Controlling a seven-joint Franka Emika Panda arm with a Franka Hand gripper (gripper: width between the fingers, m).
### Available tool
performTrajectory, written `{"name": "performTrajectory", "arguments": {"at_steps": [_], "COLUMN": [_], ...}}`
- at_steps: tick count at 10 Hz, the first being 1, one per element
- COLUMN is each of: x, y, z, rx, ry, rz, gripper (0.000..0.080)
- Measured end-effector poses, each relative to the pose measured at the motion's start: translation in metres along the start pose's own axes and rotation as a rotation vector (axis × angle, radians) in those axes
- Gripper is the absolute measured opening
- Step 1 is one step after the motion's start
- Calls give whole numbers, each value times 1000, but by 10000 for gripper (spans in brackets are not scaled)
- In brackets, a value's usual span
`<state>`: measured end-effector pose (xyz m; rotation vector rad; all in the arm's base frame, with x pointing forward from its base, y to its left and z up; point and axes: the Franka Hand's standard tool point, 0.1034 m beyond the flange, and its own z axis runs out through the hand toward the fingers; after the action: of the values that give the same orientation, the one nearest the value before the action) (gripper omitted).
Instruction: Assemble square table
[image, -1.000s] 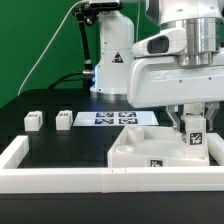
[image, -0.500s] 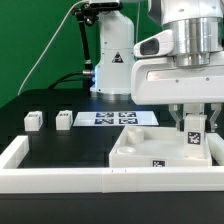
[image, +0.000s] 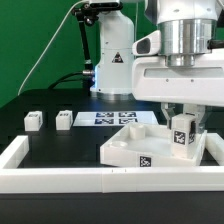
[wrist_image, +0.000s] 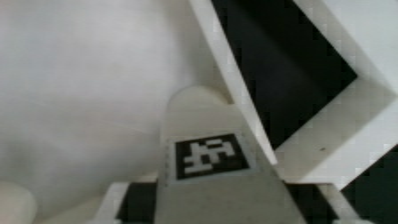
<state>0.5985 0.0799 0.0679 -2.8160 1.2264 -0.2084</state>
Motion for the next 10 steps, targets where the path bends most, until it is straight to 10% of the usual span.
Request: {"name": "performTrajectory", "arguments": {"at_steps": [2, 3, 10], "x": [-1, -1, 6], "y": [-1, -1, 25], "z": [0, -1, -55], "rx": [5, 7, 58], "ry": [-4, -4, 2], "rz": [23, 6, -276], "gripper": [380, 580, 649]}}
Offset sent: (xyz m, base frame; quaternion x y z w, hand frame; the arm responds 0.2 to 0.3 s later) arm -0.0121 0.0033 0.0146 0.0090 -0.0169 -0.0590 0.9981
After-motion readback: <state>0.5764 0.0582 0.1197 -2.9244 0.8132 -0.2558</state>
